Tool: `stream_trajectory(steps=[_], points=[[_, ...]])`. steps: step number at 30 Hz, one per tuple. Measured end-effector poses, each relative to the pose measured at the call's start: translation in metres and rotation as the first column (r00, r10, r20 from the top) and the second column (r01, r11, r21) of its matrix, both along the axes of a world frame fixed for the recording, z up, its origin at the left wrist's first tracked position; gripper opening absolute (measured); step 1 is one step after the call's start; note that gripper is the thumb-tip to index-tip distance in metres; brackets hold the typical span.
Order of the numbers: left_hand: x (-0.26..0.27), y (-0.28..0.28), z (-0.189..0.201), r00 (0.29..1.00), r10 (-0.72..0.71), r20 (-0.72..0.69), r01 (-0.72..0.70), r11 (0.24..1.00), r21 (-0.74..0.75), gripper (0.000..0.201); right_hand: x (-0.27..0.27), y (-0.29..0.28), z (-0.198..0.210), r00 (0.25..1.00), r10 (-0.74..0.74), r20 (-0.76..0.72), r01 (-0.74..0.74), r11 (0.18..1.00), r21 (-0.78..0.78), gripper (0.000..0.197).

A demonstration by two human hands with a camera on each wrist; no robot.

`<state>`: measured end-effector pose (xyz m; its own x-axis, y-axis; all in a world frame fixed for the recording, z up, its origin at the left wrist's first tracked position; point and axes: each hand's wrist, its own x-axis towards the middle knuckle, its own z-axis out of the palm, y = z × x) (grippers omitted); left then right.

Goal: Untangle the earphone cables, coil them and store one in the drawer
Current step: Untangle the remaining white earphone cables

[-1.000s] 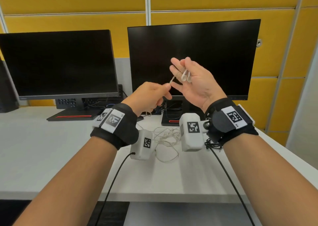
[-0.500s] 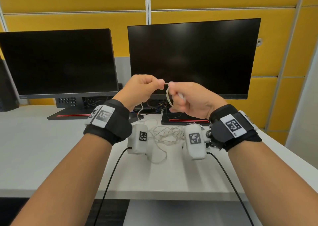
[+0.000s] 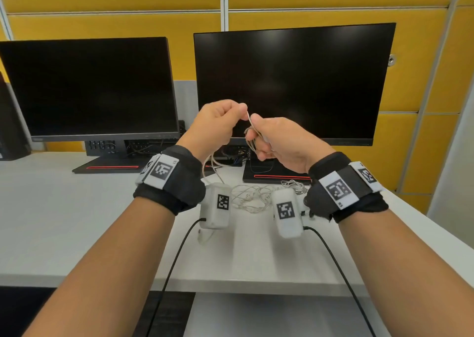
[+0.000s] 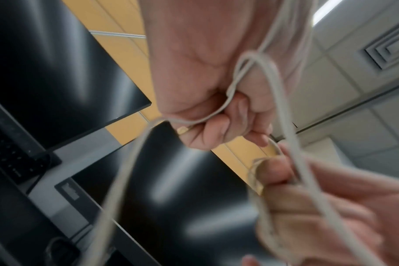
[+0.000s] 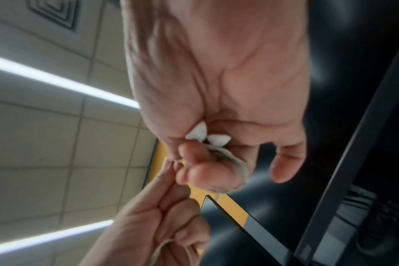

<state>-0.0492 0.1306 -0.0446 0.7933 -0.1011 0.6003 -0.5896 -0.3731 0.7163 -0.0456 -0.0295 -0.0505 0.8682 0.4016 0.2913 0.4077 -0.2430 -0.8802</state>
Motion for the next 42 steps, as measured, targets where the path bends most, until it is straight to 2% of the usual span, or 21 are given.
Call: stream_trajectory(steps=[2,4,6,7,8,10,12,13,15,18,20,21,23,25,27,29,31,33,37,39,42], points=[[0.004,0.003,-0.003,1.000,0.024,0.008,-0.024,1.000,-0.017,0.027,0.000,-0.005,0.002,0.988,0.129,-0.080,-0.105,0.961,0.255,0.039],[0.003,0.002,-0.009,0.999,0.028,-0.024,-0.028,1.000,0.005,0.029,-0.003,-0.009,0.007,0.962,0.264,-0.067,-0.191,0.828,0.527,0.036],[0.000,-0.002,-0.015,0.997,0.000,-0.082,0.007,0.996,0.084,0.030,-0.002,-0.011,0.011,0.959,0.282,0.013,-0.226,0.738,0.635,0.032],[-0.003,-0.006,-0.016,0.994,-0.023,-0.110,0.038,0.989,0.142,0.030,0.000,-0.011,0.013,0.972,0.232,0.048,-0.211,0.758,0.617,0.030],[-0.005,-0.009,-0.017,0.990,-0.051,-0.131,0.076,0.977,0.198,0.030,0.003,-0.009,0.014,0.987,0.138,0.078,-0.158,0.819,0.552,0.028],[-0.009,-0.014,-0.016,0.986,-0.095,-0.139,0.129,0.957,0.258,0.030,0.006,-0.006,0.012,0.978,-0.105,0.183,0.045,0.951,0.305,0.026],[-0.011,-0.015,-0.012,0.992,-0.082,-0.095,0.104,0.962,0.254,0.029,0.008,-0.006,0.008,0.926,-0.229,0.299,0.222,0.973,0.060,0.026],[-0.010,-0.015,-0.009,0.997,-0.063,-0.053,0.074,0.968,0.242,0.028,0.008,-0.007,0.006,0.922,-0.234,0.310,0.258,0.965,-0.040,0.028],[-0.006,-0.011,-0.006,1.000,0.005,0.024,-0.011,0.972,0.235,0.027,0.004,-0.008,0.003,0.952,-0.198,0.232,0.238,0.958,-0.158,0.034],[0.000,-0.005,-0.006,0.996,0.082,0.043,-0.091,0.964,0.251,0.026,-0.004,-0.013,0.003,0.990,-0.098,0.101,0.111,0.985,-0.134,0.042],[0.001,-0.003,-0.008,0.996,0.084,0.039,-0.091,0.967,0.237,0.026,-0.006,-0.016,0.005,0.999,0.023,0.026,-0.024,0.999,0.044,0.044],[0.000,-0.003,-0.008,0.996,0.079,0.032,-0.084,0.967,0.239,0.027,-0.007,-0.017,0.007,0.996,0.084,-0.012,-0.080,0.980,0.180,0.044],[-0.002,-0.003,-0.010,0.997,0.071,-0.026,-0.060,0.954,0.293,0.030,-0.008,-0.020,0.013,0.982,0.183,-0.052,-0.142,0.886,0.442,0.044],[-0.003,-0.005,-0.012,0.990,0.056,-0.126,-0.004,0.926,0.377,0.032,-0.007,-0.021,0.017,0.979,0.204,-0.005,-0.164,0.804,0.572,0.041],[-0.005,-0.008,-0.014,0.976,0.035,-0.214,0.052,0.919,0.392,0.031,-0.003,-0.019,0.018,0.992,0.097,0.077,-0.123,0.844,0.521,0.035],[-0.007,-0.009,-0.014,0.966,0.014,-0.256,0.078,0.935,0.347,0.028,0.003,-0.015,0.015,0.980,-0.085,0.182,0.021,0.946,0.324,0.025],[-0.009,-0.010,-0.011,0.966,-0.006,-0.260,0.082,0.955,0.285,0.025,0.006,-0.012,0.011,0.924,-0.211,0.319,0.194,0.977,0.085,0.022],[-0.012,-0.009,-0.009,0.969,0.006,-0.246,0.049,0.975,0.216,0.022,0.006,-0.010,0.006,0.903,-0.205,0.378,0.260,0.960,-0.102,0.026],[-0.010,-0.004,-0.007,0.966,0.096,-0.239,-0.052,0.982,0.183,0.021,0.000,-0.011,-0.002,0.948,-0.120,0.294,0.218,0.920,-0.325,0.030],[-0.010,0.000,-0.009,0.962,0.099,-0.253,-0.039,0.972,0.233,0.023,-0.001,-0.011,-0.001,0.964,-0.094,0.250,0.171,0.937,-0.306,0.034],[-0.011,0.001,-0.013,0.963,0.035,-0.269,0.042,0.960,0.277,0.026,-0.001,-0.012,0.003,0.998,-0.018,0.057,0.016,0.999,0.039,0.041]])
